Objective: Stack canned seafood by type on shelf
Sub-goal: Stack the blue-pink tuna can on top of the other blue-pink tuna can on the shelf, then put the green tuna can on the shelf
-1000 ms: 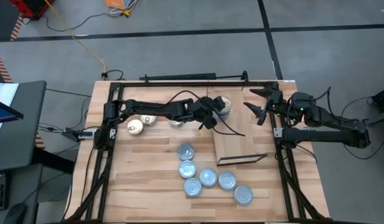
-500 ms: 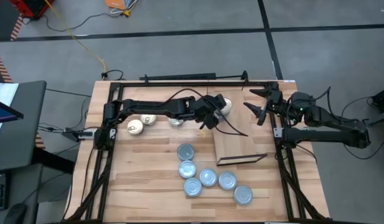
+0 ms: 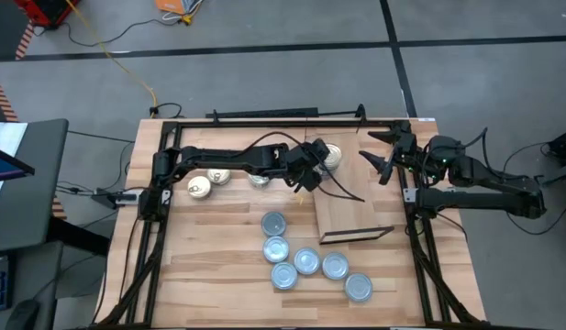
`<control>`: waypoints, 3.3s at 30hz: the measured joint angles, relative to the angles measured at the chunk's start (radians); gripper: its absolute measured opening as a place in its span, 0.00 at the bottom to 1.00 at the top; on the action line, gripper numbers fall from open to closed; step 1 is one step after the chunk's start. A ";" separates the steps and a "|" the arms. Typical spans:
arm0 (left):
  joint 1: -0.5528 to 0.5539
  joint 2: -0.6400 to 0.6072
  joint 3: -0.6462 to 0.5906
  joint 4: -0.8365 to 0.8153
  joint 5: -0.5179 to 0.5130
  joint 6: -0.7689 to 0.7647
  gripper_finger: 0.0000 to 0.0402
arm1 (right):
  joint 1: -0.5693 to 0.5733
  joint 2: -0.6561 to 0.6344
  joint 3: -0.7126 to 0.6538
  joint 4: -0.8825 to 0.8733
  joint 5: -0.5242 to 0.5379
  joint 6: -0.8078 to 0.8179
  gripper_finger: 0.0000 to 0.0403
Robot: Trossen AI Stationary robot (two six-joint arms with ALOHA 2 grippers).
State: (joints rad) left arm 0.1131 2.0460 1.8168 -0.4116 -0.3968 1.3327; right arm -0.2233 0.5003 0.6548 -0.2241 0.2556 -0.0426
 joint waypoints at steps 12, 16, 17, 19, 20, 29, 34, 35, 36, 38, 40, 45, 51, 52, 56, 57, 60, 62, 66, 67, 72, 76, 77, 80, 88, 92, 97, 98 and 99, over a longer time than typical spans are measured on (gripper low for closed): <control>-0.020 -0.010 0.000 0.141 -0.136 -0.263 0.81 | 0.004 -0.004 0.000 -0.013 -0.022 0.014 0.82; -0.045 -0.031 0.000 0.108 -0.254 -0.352 0.81 | 0.053 -0.005 -0.014 0.007 -0.040 0.041 0.82; -0.051 -0.039 0.000 0.084 -0.257 -0.387 0.81 | 0.071 -0.004 -0.025 0.025 -0.041 0.049 0.82; -0.064 -0.064 0.000 -0.012 -0.228 -0.472 0.81 | 0.100 -0.004 -0.044 0.055 -0.042 0.063 0.82; -0.073 -0.076 0.000 -0.059 -0.208 -0.522 0.81 | 0.117 -0.003 -0.046 0.058 -0.042 0.073 0.82; -0.098 -0.201 -0.104 -0.341 -0.104 -0.952 0.81 | 0.252 -0.004 -0.049 0.106 -0.041 0.114 0.82; -0.112 -0.233 -0.283 -0.376 0.068 -1.071 0.81 | 0.307 -0.004 -0.049 0.105 -0.007 0.114 0.82; -0.123 -0.239 -0.319 -0.372 0.106 -1.087 0.81 | 0.316 -0.004 -0.049 0.105 0.003 0.113 0.82; -0.138 -0.247 -0.355 -0.366 0.128 -1.100 0.81 | 0.324 -0.004 -0.049 0.105 0.013 0.110 0.82; -0.174 -0.262 -0.417 -0.363 0.135 -1.127 0.81 | 0.337 -0.004 -0.049 0.105 0.034 0.099 0.82; -0.208 -0.279 -0.470 -0.361 0.105 -1.164 0.81 | 0.345 -0.004 -0.049 0.106 0.055 0.091 0.82; -0.231 -0.329 -0.560 -0.230 0.122 -1.313 0.81 | 0.339 -0.004 -0.049 0.154 0.065 0.063 0.82; -0.192 -0.332 -0.621 -0.130 0.227 -1.569 0.80 | 0.339 -0.003 -0.049 0.171 0.064 0.034 0.82; -0.184 -0.329 -0.630 -0.110 0.256 -1.596 0.79 | 0.339 -0.003 -0.049 0.172 0.064 0.031 0.82; -0.172 -0.328 -0.654 -0.078 0.298 -1.665 0.68 | 0.339 -0.003 -0.049 0.177 0.064 0.008 0.82; -0.167 -0.328 -0.657 -0.068 0.302 -1.673 0.64 | 0.339 -0.003 -0.049 0.177 0.064 0.003 0.82; -0.158 -0.328 -0.660 -0.074 0.312 -1.686 0.52 | 0.339 -0.003 -0.049 0.180 0.064 -0.010 0.82; -0.161 -0.328 -0.660 -0.066 0.315 -1.689 0.44 | 0.339 -0.003 -0.049 0.180 0.064 -0.013 0.82; -0.163 -0.328 -0.660 -0.063 0.314 -1.686 0.32 | 0.339 -0.003 -0.049 0.181 0.064 -0.019 0.82; -0.163 -0.328 -0.660 -0.062 0.310 -1.686 0.29 | 0.339 -0.003 -0.049 0.181 0.064 -0.019 0.82; -0.178 -0.328 -0.681 -0.006 0.275 -1.702 0.24 | 0.339 -0.003 -0.049 0.191 0.064 -0.019 0.82; -0.176 -0.327 -0.723 0.018 0.239 -1.736 0.24 | 0.339 -0.003 -0.049 0.191 0.064 -0.019 0.82; -0.175 -0.327 -0.731 0.028 0.231 -1.742 0.24 | 0.339 -0.003 -0.049 0.191 0.064 -0.019 0.82; -0.172 -0.327 -0.755 0.056 0.228 -1.750 0.24 | 0.339 -0.003 -0.049 0.191 0.064 -0.019 0.82; -0.170 -0.327 -0.791 0.100 0.220 -1.756 0.24 | 0.339 -0.003 -0.049 0.193 0.064 -0.019 0.82; -0.160 -0.328 -0.791 0.085 0.206 -1.741 0.19 | 0.339 -0.003 -0.049 0.196 0.064 -0.019 0.82; -0.124 -0.329 -0.791 0.050 0.185 -1.725 0.06 | 0.339 -0.003 -0.049 0.195 0.064 -0.019 0.82; -0.116 -0.330 -0.791 0.044 0.182 -1.718 0.04 | 0.339 -0.003 -0.049 0.195 0.064 -0.019 0.82; -0.109 -0.330 -0.791 0.039 0.180 -1.711 0.02 | 0.339 -0.003 -0.049 0.195 0.064 -0.019 0.82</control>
State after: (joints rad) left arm 0.0042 1.7164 1.0256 -0.3722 -0.2169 -0.3787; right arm 0.1154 0.4976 0.6060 -0.0288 0.3195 -0.0616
